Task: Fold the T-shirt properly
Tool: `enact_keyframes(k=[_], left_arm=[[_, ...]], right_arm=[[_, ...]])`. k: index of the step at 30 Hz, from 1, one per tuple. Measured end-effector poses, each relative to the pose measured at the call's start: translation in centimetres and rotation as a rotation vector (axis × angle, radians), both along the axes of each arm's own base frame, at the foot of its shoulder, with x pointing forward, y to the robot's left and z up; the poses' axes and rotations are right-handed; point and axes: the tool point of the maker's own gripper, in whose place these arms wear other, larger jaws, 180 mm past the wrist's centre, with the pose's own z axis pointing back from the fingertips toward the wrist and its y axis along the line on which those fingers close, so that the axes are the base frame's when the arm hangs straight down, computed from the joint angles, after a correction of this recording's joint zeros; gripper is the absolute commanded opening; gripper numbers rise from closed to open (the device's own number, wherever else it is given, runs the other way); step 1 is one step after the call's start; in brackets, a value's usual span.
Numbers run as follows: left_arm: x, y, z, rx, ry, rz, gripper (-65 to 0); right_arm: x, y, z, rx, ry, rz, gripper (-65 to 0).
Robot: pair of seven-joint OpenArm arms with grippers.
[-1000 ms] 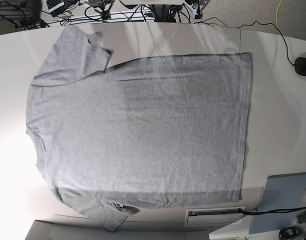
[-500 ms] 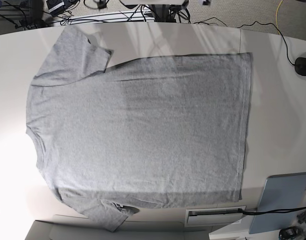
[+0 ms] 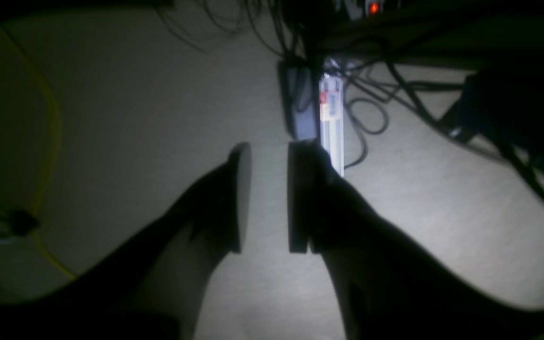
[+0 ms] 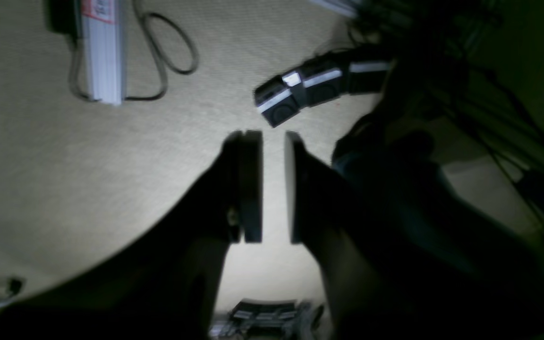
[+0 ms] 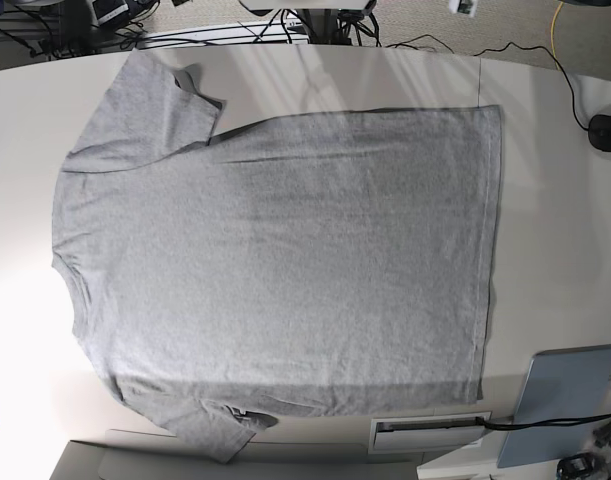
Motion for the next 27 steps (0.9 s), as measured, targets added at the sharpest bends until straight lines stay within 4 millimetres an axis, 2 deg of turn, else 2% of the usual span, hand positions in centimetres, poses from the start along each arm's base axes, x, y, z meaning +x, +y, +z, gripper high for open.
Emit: enact_keyframes(k=[2, 4, 8, 11, 13, 15, 18, 21, 23, 25, 27], left_arm=[[-0.2, 0.6, 2.0, 0.032, -0.003, -0.033, -49.7], [0.5, 1.3, 4.1, 0.069, -0.028, -0.104, -49.7], [4.7, 2.5, 8.4, 0.179, -0.147, -0.319, -49.7], [8.1, 2.7, 10.9, 0.241, -0.246, -0.427, -49.7], [10.5, 2.7, 12.5, 0.282, -0.323, -0.488, -49.6], [12.7, 2.9, 13.4, 0.325, -0.380, -0.545, -48.2], [15.0, 3.5, 13.8, 0.390, -0.416, -0.648, -41.5], [16.6, 3.2, 14.0, 0.412, -0.441, -0.724, -35.8], [17.5, 2.5, 14.2, 0.397, -0.468, -0.769, -35.4], [18.1, 1.6, 14.5, 0.360, -0.506, -0.826, -35.4], [18.8, 1.3, 14.6, 0.340, -0.542, -0.851, -35.4]], right_arm=[[1.9, -0.3, 3.1, -0.011, -0.077, 0.043, -56.0], [3.4, -0.3, 6.2, -0.046, -0.142, 0.126, -56.0], [6.5, 0.7, 12.6, -0.121, -0.270, 0.278, -56.0], [10.0, 1.0, 17.1, -0.190, -0.403, 0.366, -56.0], [12.2, 1.3, 19.3, -0.220, -0.485, 0.415, -56.0], [13.7, 1.5, 20.7, -0.240, -0.548, 0.460, -56.0], [15.5, 1.1, 21.6, -0.308, -0.606, 0.520, -55.9], [18.0, -0.8, 23.8, -0.482, -0.685, 0.556, -55.9], [18.8, -2.4, 24.6, -0.562, -0.692, 0.527, -55.8], [18.7, -3.9, 24.9, -0.607, -0.663, 0.489, -50.6], [18.5, -5.3, 25.0, -0.639, -0.635, 0.444, -40.7]])
